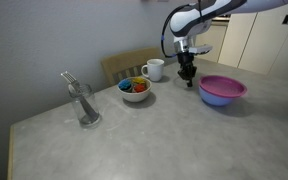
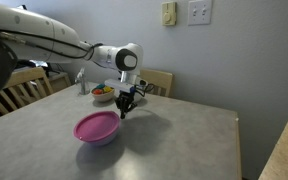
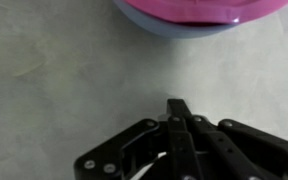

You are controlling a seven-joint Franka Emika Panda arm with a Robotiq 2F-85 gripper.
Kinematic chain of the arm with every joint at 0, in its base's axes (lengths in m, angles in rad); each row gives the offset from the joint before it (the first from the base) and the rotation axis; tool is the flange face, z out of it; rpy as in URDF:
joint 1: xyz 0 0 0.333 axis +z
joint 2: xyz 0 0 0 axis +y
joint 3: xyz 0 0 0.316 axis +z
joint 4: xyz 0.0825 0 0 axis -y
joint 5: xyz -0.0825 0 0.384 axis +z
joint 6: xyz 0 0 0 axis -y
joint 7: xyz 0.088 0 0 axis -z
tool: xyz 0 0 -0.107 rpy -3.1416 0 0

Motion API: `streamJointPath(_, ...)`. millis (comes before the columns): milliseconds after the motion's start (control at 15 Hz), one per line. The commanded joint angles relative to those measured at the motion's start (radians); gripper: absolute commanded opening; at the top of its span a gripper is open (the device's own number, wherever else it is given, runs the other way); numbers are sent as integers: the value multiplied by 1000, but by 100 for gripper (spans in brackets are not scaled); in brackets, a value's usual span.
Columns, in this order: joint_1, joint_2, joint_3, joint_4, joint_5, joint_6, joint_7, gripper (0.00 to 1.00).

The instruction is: Put the pink plate on top of the blue bowl, push the blue bowl forwards

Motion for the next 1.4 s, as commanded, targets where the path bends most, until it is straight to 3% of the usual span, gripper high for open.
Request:
streamJointPath(0, -9, -55, 15, -106, 25, 20, 18, 0)
streamJointPath(333, -13, -98, 18, -194, 37, 10, 58, 0)
streamJointPath(1067, -17, -295, 19, -538, 69, 46, 104, 0)
streamJointPath(1333, -1, -345, -10, -629, 111, 64, 91, 0)
